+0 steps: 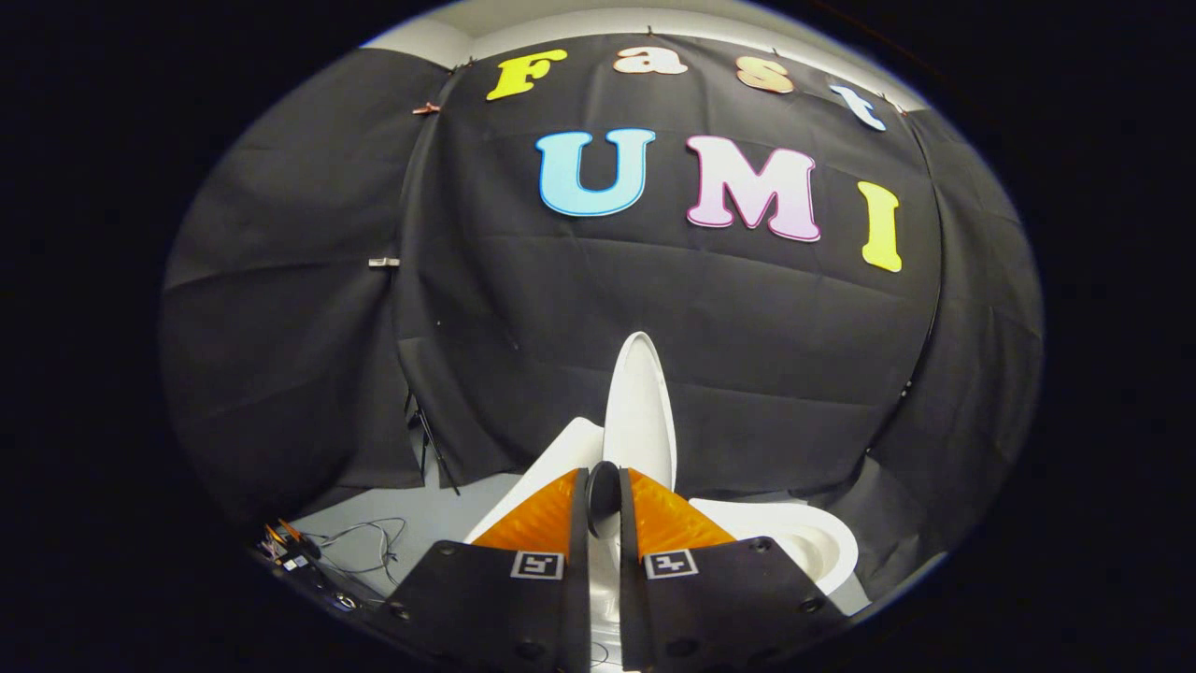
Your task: Open the toilet lid.
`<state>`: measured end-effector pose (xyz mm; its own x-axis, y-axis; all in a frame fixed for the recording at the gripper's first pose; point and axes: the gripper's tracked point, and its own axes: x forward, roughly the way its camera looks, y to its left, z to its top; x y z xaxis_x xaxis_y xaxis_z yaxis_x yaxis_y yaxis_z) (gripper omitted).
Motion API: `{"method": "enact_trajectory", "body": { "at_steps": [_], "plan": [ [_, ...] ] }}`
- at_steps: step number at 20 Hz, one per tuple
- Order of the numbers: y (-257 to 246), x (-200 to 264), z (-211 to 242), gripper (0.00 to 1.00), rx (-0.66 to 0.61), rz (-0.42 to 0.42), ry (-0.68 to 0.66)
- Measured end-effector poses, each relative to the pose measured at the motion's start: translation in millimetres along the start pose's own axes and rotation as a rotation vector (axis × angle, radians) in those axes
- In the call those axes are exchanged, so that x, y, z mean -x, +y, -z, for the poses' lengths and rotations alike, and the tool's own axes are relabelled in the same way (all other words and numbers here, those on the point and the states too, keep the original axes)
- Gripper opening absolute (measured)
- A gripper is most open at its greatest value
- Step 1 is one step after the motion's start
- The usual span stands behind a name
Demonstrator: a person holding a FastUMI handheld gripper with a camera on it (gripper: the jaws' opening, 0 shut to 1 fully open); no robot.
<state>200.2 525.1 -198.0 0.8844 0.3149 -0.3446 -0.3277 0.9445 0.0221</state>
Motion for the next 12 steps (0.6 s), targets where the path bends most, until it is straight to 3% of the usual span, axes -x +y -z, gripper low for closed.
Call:
{"method": "enact_trajectory", "body": {
  "at_steps": [3,6,7,12],
  "plan": [
    [-11.2,1.9,-3.4,0.17,0.042,0.053,-0.015],
    [-7.8,9.5,-5.4,0.22,0.020,0.032,-0.026],
    [-9.0,11.7,-7.8,0.27,0.028,0.036,-0.033],
    [-8.7,27.4,-10.2,0.78,0.046,0.027,-0.037]
  ]
}}
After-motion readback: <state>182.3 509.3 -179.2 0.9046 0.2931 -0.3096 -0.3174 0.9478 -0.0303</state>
